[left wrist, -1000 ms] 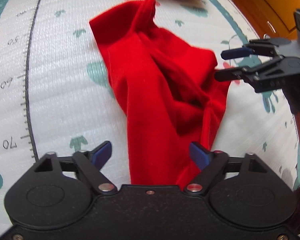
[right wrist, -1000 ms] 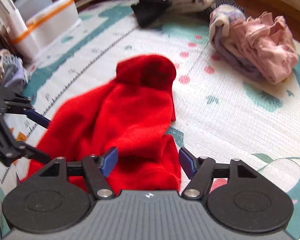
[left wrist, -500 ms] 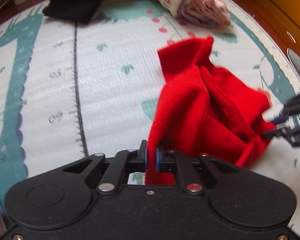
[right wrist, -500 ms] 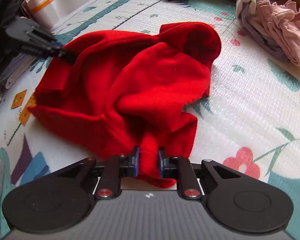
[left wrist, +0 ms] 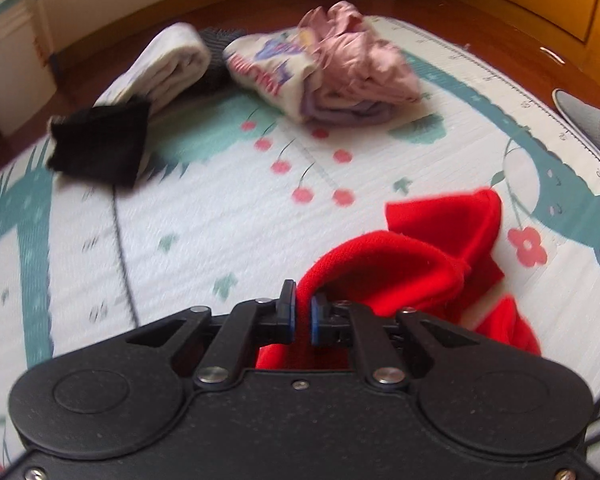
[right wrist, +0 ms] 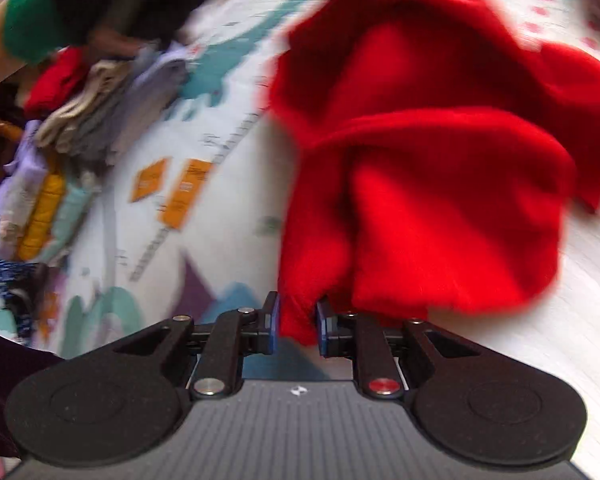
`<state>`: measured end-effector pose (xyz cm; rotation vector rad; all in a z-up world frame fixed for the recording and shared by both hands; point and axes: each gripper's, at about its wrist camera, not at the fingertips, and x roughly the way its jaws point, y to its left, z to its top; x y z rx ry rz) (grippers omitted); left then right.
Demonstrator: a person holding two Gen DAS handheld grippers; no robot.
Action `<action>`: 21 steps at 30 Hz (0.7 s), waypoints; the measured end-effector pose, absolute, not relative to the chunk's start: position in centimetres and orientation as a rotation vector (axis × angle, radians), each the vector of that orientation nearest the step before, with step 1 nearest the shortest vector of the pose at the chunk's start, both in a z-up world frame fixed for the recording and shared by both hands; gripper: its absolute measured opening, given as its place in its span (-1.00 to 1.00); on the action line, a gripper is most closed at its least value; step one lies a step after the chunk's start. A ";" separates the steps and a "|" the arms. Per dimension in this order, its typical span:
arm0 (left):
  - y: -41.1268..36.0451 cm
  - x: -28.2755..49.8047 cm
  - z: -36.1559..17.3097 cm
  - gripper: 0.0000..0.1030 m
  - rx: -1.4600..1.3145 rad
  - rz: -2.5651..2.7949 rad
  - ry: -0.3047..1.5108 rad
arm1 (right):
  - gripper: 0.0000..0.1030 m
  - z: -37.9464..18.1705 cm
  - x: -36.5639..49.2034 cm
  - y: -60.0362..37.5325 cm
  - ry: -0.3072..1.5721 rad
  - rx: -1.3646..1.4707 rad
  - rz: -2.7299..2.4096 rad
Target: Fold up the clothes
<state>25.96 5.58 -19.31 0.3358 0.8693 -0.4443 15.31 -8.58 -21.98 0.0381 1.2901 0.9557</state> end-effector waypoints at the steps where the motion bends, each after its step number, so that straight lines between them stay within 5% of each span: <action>1: 4.7 26.2 -19.2 -0.90 0.348 -0.456 0.846 | -0.55 -21.7 15.4 -7.9 1.290 0.057 0.973; 4: 3.5 27.2 -18.5 -0.80 0.334 -0.444 0.773 | -0.52 -20.5 15.6 -6.6 1.274 0.131 1.017; 5: 3.4 27.5 -18.4 -0.72 0.331 -0.428 0.765 | -0.38 -20.1 15.7 -6.6 1.264 0.136 1.028; 9: 5.1 26.5 -17.0 -0.13 0.319 -0.413 0.719 | -0.24 -19.4 15.9 -8.8 1.235 0.139 1.024; 19: 6.5 20.9 -18.3 -0.08 0.323 -0.591 0.821 | -0.23 -18.9 20.7 -21.9 0.988 -0.035 0.585; 21: 5.6 20.1 -19.0 -0.01 0.341 -0.649 0.843 | -0.09 -18.6 21.8 -22.8 0.925 -0.126 0.530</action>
